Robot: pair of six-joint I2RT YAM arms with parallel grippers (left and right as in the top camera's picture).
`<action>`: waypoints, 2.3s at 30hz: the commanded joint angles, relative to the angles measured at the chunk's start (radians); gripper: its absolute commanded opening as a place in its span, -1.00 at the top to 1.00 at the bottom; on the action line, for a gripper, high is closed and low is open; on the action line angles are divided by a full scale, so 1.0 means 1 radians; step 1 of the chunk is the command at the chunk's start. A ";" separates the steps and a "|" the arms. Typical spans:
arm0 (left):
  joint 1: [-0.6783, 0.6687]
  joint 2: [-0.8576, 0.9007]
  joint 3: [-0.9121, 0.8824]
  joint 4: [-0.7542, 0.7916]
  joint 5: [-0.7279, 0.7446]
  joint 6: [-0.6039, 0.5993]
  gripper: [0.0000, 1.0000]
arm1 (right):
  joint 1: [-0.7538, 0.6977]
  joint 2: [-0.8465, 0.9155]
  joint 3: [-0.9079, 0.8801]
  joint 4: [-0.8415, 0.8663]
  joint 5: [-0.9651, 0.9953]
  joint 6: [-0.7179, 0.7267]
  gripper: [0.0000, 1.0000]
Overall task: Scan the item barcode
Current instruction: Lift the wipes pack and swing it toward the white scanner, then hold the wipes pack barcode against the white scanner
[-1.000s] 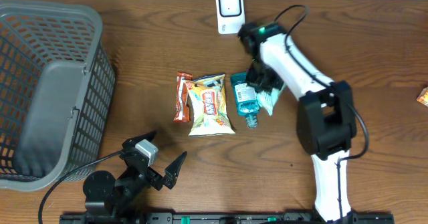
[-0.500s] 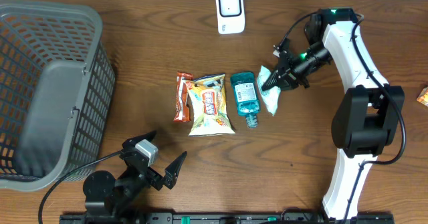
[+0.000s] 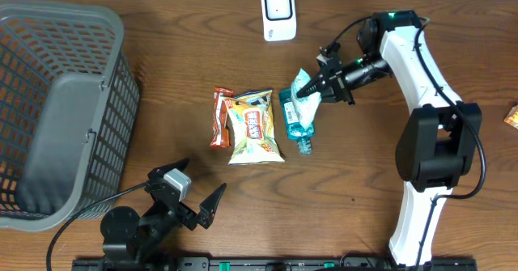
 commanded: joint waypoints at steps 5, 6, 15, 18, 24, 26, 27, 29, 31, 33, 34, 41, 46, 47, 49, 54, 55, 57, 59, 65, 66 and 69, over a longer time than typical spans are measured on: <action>-0.003 -0.005 -0.001 -0.002 -0.001 0.017 -0.95 | 0.053 -0.064 -0.098 -0.001 -0.070 -0.264 0.98; -0.003 -0.005 -0.001 -0.002 -0.001 0.018 -0.95 | 0.064 -0.071 -0.130 -0.001 -0.071 -0.291 0.98; -0.003 -0.005 -0.001 -0.002 -0.001 0.018 -0.96 | 0.111 -0.082 -0.488 -0.001 -0.220 -0.549 0.98; -0.003 -0.005 -0.001 -0.002 -0.001 0.018 -0.96 | 0.111 -0.083 -0.575 -0.001 -0.259 -0.595 0.98; -0.003 -0.005 -0.001 -0.002 -0.001 0.017 -0.96 | 0.103 -0.100 -0.617 -0.001 -0.255 -0.625 0.98; -0.003 -0.005 -0.001 -0.002 -0.001 0.017 -0.96 | 0.088 -0.137 -0.615 -0.001 -0.240 -0.631 0.98; -0.003 -0.005 -0.001 -0.002 -0.001 0.017 -0.95 | 0.079 -0.160 -0.612 -0.001 -0.230 -0.633 0.97; -0.003 -0.005 -0.001 -0.002 -0.001 0.018 -0.96 | 0.053 -0.229 -0.603 -0.001 -0.207 -0.633 0.97; -0.003 -0.005 -0.001 -0.002 -0.001 0.017 -0.96 | 0.019 -0.323 -0.586 -0.001 -0.188 -0.638 0.98; -0.003 -0.005 -0.001 -0.002 -0.001 0.018 -0.96 | -0.010 -0.420 -0.561 0.000 -0.166 -0.653 0.97; -0.003 -0.005 -0.001 -0.002 -0.001 0.017 -0.96 | -0.022 -0.468 -0.545 0.009 -0.150 -0.659 0.97; -0.003 -0.005 -0.001 -0.002 -0.001 0.018 -0.96 | -0.002 -0.753 -0.505 0.428 0.050 -0.549 0.97; -0.003 -0.005 -0.001 -0.002 -0.001 0.018 -0.96 | 0.085 -0.808 -0.505 0.771 0.367 -0.359 0.97; -0.003 -0.005 -0.001 -0.002 -0.001 0.018 -0.96 | 0.109 -0.804 -0.507 0.838 0.462 -0.299 0.98; -0.003 -0.005 -0.001 -0.002 -0.001 0.018 -0.95 | 0.159 -0.782 -0.508 0.961 0.649 -0.191 0.98; -0.003 -0.005 -0.001 -0.002 -0.001 0.018 -0.96 | 0.254 -0.686 -0.508 1.196 0.841 -0.149 0.98; -0.003 -0.005 -0.001 -0.002 -0.001 0.018 -0.96 | 0.261 -0.665 -0.508 1.234 0.866 -0.147 0.98; -0.003 -0.005 -0.001 -0.002 -0.001 0.018 -0.95 | 0.268 -0.602 -0.507 1.344 0.936 -0.109 0.98; -0.003 -0.005 -0.001 -0.002 -0.001 0.018 -0.95 | 0.267 -0.536 -0.507 1.444 0.954 -0.100 0.98; -0.003 -0.005 -0.001 -0.002 -0.001 0.017 -0.95 | 0.266 -0.338 -0.447 1.680 1.004 -0.067 0.98; -0.003 -0.005 -0.001 -0.002 -0.001 0.018 -0.96 | 0.266 -0.302 -0.418 1.699 1.006 -0.067 0.98; -0.003 -0.005 -0.001 -0.002 -0.001 0.017 -0.96 | 0.266 -0.192 -0.303 1.712 1.033 -0.067 0.98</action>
